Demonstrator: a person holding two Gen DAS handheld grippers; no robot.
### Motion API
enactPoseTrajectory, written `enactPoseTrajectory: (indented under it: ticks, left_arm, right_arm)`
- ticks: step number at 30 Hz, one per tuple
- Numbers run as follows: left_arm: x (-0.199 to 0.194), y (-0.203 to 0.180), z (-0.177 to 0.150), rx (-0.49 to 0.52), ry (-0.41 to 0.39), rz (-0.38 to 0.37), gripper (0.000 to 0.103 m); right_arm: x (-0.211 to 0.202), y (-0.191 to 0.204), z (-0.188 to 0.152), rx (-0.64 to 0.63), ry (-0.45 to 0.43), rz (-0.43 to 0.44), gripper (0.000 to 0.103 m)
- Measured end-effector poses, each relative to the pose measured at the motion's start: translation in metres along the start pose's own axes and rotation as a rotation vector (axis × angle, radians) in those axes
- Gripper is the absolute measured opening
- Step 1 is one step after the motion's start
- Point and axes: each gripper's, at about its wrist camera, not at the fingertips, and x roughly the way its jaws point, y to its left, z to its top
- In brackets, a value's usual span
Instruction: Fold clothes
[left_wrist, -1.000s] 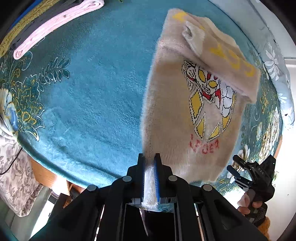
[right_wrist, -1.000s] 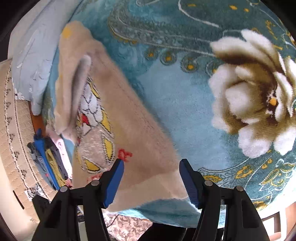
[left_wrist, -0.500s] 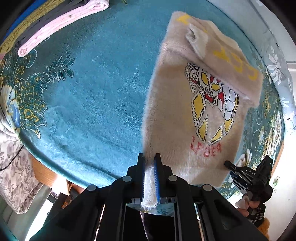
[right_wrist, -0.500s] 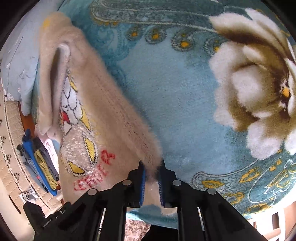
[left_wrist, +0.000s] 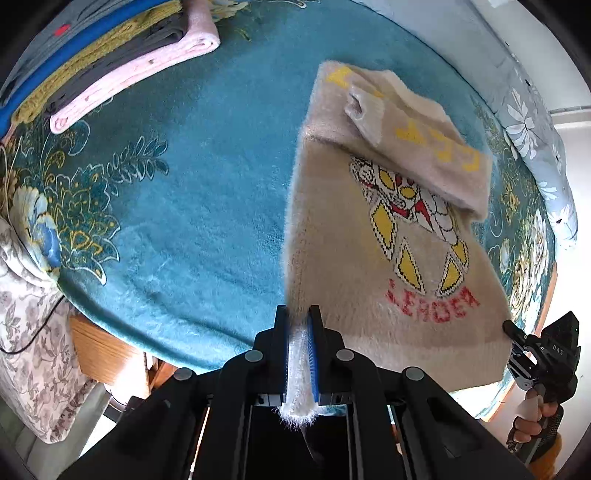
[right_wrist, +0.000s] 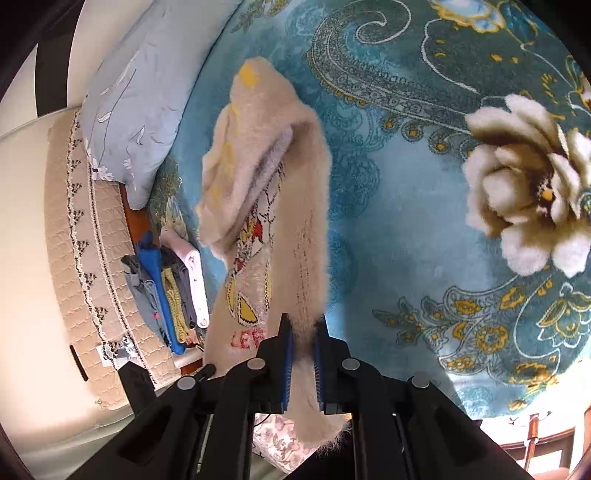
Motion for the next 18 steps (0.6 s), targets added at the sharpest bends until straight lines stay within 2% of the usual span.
enactPoseTrajectory:
  ticks: [3, 8, 14, 18]
  left_arm:
    - [-0.001, 0.006, 0.016, -0.069, 0.006, -0.047, 0.009]
    - [-0.003, 0.015, 0.041, -0.183, 0.017, -0.125, 0.009]
    - [-0.006, 0.005, 0.113, -0.294, -0.002, -0.225, 0.010]
    - [0.007, -0.001, 0.157, -0.383, -0.002, -0.286, 0.010]
  right_arm:
    - [-0.012, 0.010, 0.009, 0.026, -0.020, 0.037, 0.011]
    - [-0.008, 0.043, 0.045, 0.063, -0.044, 0.077, 0.011]
    - [0.006, 0.065, 0.094, 0.156, -0.053, 0.103, 0.011]
    - [0.017, 0.073, 0.127, 0.209, -0.050, 0.118, 0.011]
